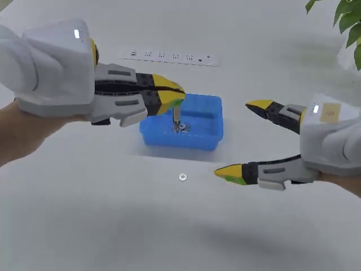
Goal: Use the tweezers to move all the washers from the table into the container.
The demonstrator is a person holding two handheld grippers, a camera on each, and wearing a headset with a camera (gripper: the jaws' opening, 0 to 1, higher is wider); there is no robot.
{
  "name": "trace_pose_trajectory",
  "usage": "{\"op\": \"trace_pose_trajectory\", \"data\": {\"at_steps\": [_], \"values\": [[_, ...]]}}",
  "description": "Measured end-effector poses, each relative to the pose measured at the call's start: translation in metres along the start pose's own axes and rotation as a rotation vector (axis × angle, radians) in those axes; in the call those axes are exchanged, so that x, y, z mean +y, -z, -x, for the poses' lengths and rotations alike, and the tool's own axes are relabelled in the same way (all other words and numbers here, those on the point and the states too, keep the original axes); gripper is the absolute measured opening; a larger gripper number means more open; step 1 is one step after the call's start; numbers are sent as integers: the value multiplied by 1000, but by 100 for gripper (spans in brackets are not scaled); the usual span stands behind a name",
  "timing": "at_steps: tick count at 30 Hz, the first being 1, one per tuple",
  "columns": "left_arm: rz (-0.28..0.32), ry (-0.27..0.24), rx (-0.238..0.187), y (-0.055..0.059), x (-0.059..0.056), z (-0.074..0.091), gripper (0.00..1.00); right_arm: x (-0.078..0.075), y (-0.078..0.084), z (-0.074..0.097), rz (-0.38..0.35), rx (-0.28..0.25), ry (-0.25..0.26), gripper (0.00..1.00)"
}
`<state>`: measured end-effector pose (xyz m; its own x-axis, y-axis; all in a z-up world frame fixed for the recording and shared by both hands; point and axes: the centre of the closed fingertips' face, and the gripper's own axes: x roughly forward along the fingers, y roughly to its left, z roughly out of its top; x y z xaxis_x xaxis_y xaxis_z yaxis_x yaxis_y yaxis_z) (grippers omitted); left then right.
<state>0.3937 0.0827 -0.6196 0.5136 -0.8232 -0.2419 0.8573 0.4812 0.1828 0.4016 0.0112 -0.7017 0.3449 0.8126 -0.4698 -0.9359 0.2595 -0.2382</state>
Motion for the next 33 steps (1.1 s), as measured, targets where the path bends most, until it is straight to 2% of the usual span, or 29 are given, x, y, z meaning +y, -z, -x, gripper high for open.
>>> {"op": "trace_pose_trajectory", "data": {"at_steps": [2,5,7,8,13,14,17,22,27,33], "values": [[11,6,6,5,-5,1,4,6,7,3,-26,1,3,91],[16,16,-2,7,-14,1,4,16,14,8,-52,6,-6,93],[8,26,-60,-2,-20,2,4,21,18,11,-63,9,-7,95],[13,25,-73,-3,-22,3,4,22,19,12,-68,10,-9,96],[29,23,-58,11,-26,4,4,26,27,18,-96,8,-11,100],[29,25,-54,13,-28,4,4,24,27,20,-108,1,0,100],[38,35,-43,24,-33,4,4,24,29,24,-161,-21,-12,100],[78,19,-71,31,-34,1,4,32,40,24,-168,7,-30,100],[76,56,-51,40,-43,-8,4,33,49,21,-189,23,-35,100],[64,67,-28,49,-44,-14,4,36,52,17,-216,19,-38,100]]}}
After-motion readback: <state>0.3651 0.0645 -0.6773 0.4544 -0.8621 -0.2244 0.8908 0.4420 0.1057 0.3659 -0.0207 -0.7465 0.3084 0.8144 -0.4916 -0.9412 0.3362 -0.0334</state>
